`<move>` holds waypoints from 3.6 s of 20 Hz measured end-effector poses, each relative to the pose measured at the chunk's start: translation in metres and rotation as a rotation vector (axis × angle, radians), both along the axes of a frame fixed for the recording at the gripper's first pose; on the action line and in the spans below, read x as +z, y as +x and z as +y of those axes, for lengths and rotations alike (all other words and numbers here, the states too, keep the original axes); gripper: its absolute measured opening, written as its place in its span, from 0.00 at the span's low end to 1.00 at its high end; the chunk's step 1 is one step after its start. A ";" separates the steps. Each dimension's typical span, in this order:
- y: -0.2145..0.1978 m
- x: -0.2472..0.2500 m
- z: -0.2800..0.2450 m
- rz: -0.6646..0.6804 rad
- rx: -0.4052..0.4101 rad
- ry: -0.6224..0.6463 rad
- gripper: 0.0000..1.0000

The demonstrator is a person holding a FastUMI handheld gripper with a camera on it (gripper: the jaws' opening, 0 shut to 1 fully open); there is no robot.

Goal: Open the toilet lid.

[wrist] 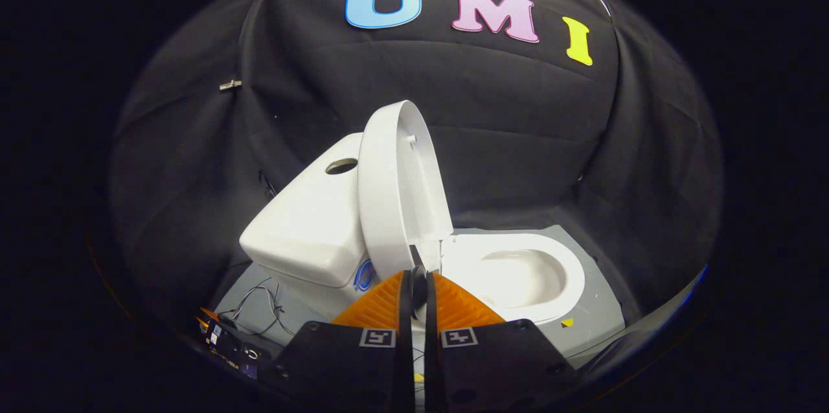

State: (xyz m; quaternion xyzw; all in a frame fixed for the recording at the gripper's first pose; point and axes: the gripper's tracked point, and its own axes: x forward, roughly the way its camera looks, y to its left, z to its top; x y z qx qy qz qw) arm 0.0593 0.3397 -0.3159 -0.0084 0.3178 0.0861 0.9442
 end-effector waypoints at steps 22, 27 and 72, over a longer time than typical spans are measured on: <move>-0.014 0.078 -0.016 -0.178 0.100 0.018 0.99; -0.012 0.132 -0.050 -0.282 0.081 0.054 0.99; -0.044 0.295 -0.293 -0.649 -0.173 0.105 1.00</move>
